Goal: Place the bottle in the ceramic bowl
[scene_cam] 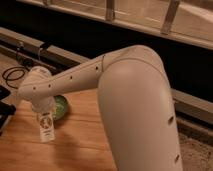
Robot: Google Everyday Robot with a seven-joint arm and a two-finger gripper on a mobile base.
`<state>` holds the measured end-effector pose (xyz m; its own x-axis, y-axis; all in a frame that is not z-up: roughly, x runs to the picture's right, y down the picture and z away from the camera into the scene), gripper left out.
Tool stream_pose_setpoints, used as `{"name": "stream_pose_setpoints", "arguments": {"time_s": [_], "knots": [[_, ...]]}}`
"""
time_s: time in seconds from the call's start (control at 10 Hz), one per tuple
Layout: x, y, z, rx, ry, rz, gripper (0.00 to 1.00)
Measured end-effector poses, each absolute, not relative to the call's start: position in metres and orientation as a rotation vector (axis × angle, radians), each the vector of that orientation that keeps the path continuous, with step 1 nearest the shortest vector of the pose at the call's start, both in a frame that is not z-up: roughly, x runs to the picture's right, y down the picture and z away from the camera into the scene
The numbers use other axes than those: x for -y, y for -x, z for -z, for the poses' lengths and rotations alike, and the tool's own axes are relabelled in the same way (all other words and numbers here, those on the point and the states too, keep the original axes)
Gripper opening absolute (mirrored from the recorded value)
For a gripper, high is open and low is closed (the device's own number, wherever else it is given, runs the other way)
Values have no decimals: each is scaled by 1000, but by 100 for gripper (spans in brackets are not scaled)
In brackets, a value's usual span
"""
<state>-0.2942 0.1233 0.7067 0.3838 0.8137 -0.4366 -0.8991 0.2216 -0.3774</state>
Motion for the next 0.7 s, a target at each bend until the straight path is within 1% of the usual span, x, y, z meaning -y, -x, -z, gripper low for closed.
{"name": "stream_pose_setpoints", "arguments": {"time_s": [0.3, 0.4, 0.7], "knots": [[-139, 279, -711, -173, 611, -1216, 0], [-135, 272, -713, -172, 596, -1221, 0], [-92, 269, -745, -189, 555, -1216, 0]]}}
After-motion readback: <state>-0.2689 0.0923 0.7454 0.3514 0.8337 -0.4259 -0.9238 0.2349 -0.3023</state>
